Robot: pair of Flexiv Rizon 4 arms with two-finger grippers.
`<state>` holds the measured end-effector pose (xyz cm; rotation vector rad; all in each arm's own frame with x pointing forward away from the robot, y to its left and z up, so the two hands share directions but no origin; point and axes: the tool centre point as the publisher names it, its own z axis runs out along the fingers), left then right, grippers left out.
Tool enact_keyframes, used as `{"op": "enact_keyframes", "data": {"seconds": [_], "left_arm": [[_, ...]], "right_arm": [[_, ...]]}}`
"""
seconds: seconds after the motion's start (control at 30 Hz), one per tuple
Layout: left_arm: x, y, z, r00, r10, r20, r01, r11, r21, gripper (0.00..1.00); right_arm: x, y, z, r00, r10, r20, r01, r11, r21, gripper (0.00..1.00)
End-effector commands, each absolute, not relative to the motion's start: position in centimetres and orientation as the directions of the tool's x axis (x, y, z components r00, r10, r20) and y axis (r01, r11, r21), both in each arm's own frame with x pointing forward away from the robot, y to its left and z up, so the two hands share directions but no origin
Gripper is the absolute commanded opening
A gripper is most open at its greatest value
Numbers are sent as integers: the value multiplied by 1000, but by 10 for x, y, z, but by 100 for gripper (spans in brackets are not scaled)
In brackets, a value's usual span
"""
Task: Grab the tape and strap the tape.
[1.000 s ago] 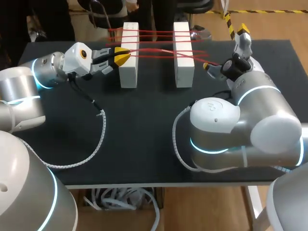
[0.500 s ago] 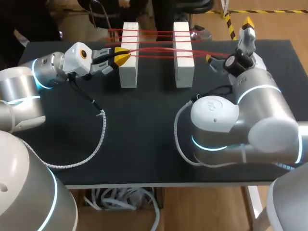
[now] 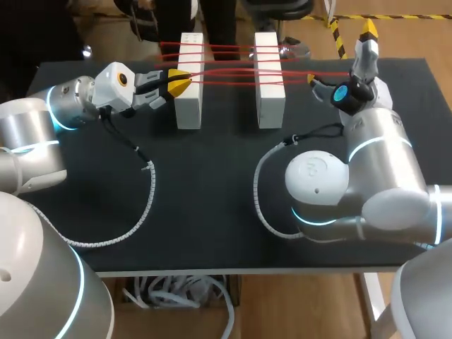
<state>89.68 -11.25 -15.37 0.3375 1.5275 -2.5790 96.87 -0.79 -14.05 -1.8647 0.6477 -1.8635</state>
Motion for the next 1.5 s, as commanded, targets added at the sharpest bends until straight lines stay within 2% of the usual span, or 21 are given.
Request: {"op": "enact_keyframes", "data": {"seconds": [0.03, 0.4, 1.13, 1.5], "left_arm": [[897, -113, -154, -967, 6, -254, 220, -481, -849, 0], [897, -113, -154, -967, 6, -254, 220, -481, -849, 0], [897, -113, -154, -967, 6, -254, 220, -481, -849, 0], [897, -113, -154, -967, 6, -254, 220, -481, -849, 0]], "right_arm": [[971, -20, -141, -8, -585, 811, 0, -811, -585, 100], [961, -36, -142, 6, -532, 847, -8, -847, -532, 100], [904, -40, -159, 153, -493, 856, 10, -866, -500, 100], [904, -34, -157, 117, -527, 842, 9, -847, -532, 100]]}}
